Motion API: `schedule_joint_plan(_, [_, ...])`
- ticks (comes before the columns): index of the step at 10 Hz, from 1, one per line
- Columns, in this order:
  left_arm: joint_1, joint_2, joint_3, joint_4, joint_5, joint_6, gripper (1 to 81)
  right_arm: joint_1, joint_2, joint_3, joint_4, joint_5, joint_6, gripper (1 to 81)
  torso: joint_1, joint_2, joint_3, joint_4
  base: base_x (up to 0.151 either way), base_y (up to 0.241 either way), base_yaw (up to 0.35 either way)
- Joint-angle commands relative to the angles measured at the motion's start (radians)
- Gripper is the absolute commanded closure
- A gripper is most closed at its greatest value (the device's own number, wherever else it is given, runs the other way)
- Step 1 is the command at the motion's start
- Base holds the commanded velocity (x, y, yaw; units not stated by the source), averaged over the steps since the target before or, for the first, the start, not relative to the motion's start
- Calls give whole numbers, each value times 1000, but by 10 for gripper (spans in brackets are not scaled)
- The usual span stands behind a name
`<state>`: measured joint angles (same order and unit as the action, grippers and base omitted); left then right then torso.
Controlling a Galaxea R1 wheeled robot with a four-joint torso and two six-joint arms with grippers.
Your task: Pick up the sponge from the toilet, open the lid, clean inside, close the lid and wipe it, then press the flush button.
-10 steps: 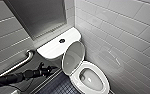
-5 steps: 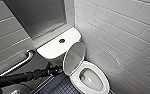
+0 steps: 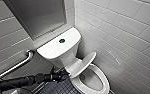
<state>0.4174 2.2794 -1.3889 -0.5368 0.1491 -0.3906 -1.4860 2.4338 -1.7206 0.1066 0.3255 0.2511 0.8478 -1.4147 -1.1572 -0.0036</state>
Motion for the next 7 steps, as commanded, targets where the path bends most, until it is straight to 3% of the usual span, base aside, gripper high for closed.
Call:
schedule_joint_plan(1, [-21, -72, 82, 92, 92, 6, 10, -15, -36, 33, -24, -75, 1, 811, 0, 0, 0, 0, 0, 0, 0])
schedule_joint_plan(4, [190, -158, 139, 271, 136, 7, 10, -17, -43, 23, -21, -75, 4, 811, 0, 0, 0, 0, 0, 0, 0])
schedule_joint_plan(7, [483, -199, 140, 501, 107, 18, 10, -15, -62, 26, -19, -86, 10, 811, 0, 0, 0, 0, 0, 0, 0])
